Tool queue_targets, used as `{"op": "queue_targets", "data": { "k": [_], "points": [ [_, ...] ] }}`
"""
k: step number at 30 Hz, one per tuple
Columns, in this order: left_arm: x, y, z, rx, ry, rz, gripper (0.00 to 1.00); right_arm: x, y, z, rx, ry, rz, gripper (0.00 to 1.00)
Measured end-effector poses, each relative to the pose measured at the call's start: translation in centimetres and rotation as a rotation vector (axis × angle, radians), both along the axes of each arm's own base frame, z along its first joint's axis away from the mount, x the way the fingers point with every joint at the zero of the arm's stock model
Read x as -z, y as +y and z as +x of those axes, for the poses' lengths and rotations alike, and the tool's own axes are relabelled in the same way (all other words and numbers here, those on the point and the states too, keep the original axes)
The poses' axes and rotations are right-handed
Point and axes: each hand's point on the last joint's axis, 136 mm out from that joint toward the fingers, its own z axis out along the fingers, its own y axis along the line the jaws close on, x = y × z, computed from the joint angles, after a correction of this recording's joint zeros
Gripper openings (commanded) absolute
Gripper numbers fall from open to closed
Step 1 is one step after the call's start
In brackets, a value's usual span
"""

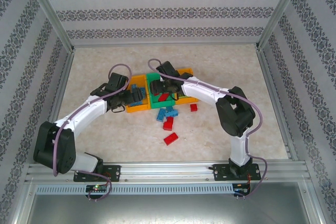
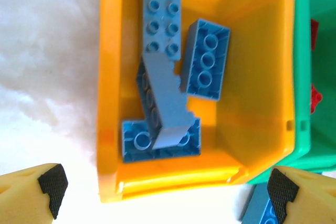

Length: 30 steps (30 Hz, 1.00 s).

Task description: Sort the legos into containers by color

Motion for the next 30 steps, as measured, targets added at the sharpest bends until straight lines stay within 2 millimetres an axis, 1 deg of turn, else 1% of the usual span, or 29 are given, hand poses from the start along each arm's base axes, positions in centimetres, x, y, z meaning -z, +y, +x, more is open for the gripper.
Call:
{"op": "queue_targets", "data": {
  "k": [2,4,6,8,11,13,16,18,22,25,28,30],
  "points": [
    [0.1,0.1,-1.0,0.010,-0.006,0.007,1.00,-0.2,-0.3,-0.7,-0.003,0.000,0.002,0.71],
    [-0.2,-0.3,-1.8,0.036,-0.024,0.014,1.00,-0.5,-0.9,-1.5,-0.004,0.001,0.005,0.74],
    [-0.6,-1.2,-2.6,0.077,-0.042,0.014,1.00,-0.8,-1.3,-2.3,-0.006,-0.002,0.008,0.76],
    [-0.3,-2.5,-3.3,0.129,-0.044,0.015,1.00,-1.2,-1.9,-2.7,0.000,-0.011,0.008,0.76],
    [1.2,-4.7,-4.7,0.224,-0.012,0.029,1.00,-1.7,-2.7,-3.2,0.010,-0.027,0.005,0.77],
    [2.7,-6.2,-5.5,0.289,0.024,0.053,0.99,-1.9,-3.4,-3.6,0.020,-0.033,-0.001,0.78],
    [4.8,-7.6,-6.6,0.366,0.074,0.090,0.97,-1.7,-4.7,-4.1,0.037,-0.030,-0.011,0.78],
    [5.7,-8.3,-7.1,0.401,0.093,0.110,0.97,-1.5,-5.7,-4.2,0.055,-0.026,-0.015,0.78],
    [6.2,-10.2,-7.1,0.465,0.095,0.137,0.97,-1.0,-7.3,-4.5,0.085,-0.014,-0.022,0.79],
    [6.2,-11.5,-6.7,0.492,0.084,0.143,0.98,-0.8,-7.9,-4.7,0.095,-0.011,-0.026,0.79],
    [6.6,-12.2,-6.5,0.503,0.084,0.148,0.98,-0.6,-8.1,-4.9,0.095,-0.007,-0.031,0.79],
    [7.1,-12.3,-6.5,0.504,0.093,0.161,0.98,-0.5,-8.2,-5.1,0.096,-0.005,-0.033,0.79]
  ]
}}
